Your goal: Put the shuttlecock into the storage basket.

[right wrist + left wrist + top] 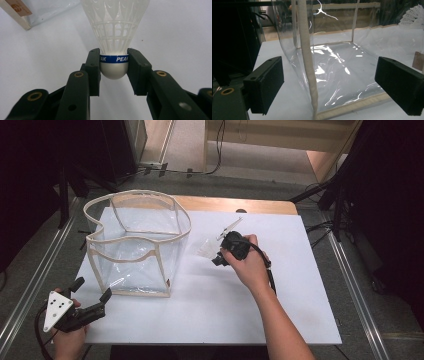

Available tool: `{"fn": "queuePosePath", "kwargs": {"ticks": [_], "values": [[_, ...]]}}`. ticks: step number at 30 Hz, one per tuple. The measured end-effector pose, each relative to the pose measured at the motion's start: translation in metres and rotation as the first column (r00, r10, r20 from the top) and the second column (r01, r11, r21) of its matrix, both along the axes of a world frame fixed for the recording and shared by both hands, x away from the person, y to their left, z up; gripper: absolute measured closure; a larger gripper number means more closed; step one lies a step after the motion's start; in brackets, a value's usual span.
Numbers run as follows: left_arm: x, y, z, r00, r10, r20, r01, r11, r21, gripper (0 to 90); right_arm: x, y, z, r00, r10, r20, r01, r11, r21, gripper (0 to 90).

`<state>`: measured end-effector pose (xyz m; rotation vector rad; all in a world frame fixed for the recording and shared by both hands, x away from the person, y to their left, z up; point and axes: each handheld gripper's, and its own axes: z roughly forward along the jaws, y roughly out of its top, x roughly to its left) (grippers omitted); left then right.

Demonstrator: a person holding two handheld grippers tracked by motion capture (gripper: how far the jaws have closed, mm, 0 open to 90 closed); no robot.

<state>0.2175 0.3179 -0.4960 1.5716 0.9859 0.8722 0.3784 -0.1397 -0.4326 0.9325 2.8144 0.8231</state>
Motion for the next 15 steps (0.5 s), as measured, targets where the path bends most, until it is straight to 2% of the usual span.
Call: {"fn": "queuePosePath", "kwargs": {"ticks": [15], "values": [[0.0,0.0,0.0,1.0,-0.003,0.0,0.003,1.0,-0.002,9.0,0.004,-0.006,0.031,0.9995,0.022,0.023,-0.022,1.0,0.006,62.8]]}}
